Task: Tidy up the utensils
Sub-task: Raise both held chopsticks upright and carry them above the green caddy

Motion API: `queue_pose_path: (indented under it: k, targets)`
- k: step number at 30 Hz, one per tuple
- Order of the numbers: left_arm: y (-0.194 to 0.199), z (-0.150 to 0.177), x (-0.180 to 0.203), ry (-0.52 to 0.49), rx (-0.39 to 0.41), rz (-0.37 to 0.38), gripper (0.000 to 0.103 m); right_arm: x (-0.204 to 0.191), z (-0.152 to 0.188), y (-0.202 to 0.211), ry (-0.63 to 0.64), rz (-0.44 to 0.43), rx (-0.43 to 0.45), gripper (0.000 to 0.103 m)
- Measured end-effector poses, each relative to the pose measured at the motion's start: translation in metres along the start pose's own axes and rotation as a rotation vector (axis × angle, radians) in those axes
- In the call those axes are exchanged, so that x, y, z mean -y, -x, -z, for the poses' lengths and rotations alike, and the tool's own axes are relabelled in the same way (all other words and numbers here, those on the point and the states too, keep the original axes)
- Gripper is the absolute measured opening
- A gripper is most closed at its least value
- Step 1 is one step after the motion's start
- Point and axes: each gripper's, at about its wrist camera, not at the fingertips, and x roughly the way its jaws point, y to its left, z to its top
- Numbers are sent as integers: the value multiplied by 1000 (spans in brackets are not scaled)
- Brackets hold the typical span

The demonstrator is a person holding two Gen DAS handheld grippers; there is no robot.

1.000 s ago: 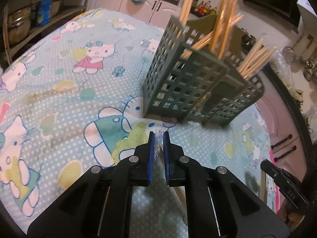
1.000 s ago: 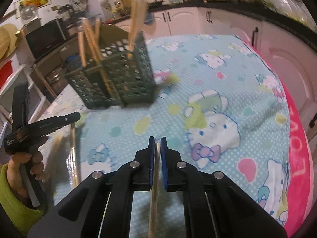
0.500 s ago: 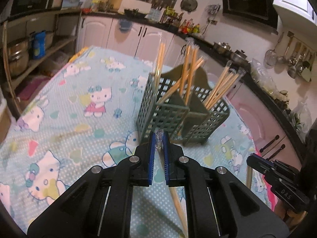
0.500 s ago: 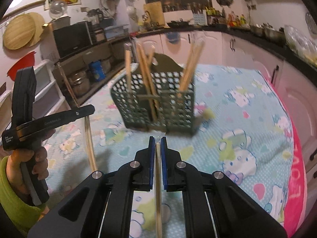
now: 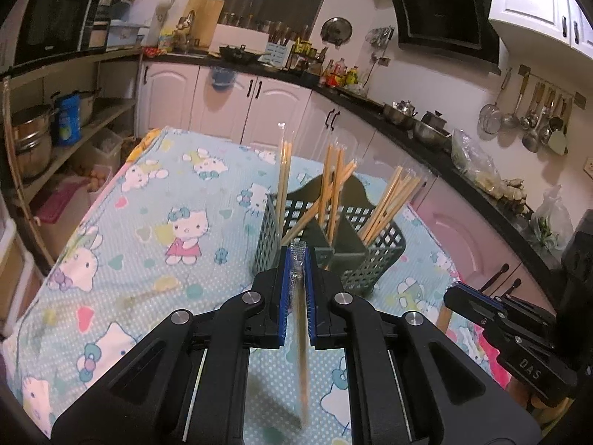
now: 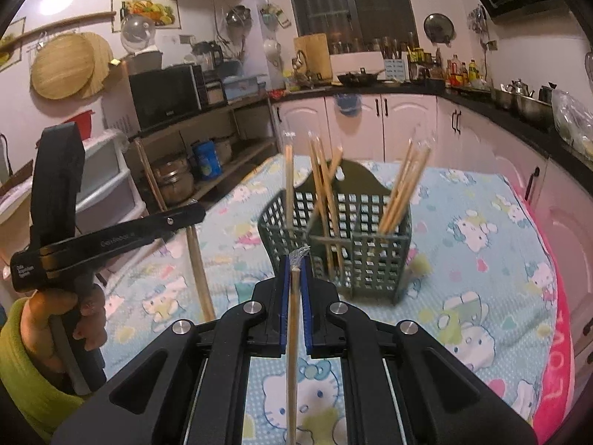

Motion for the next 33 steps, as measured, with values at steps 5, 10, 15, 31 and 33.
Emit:
queue_pose_path:
  k: [5,10,15,31,33]
  targets:
    - [5,-13,5,-13,32,12,3,-2,-13,4,6,-5,42,6]
    - [8,-29,13,-26,65,25,3,-2,-26,7,8,-7,88,6]
    - [10,-44,21,-37,93,39,3,-1,-41,9,13,-12,125,6]
    - [5,-85,55,-123,151,75,3,16,-84,20,21,37,231,6]
    - [5,-92,60,-135,162,78,3,18,-89,22,28,46,243,6]
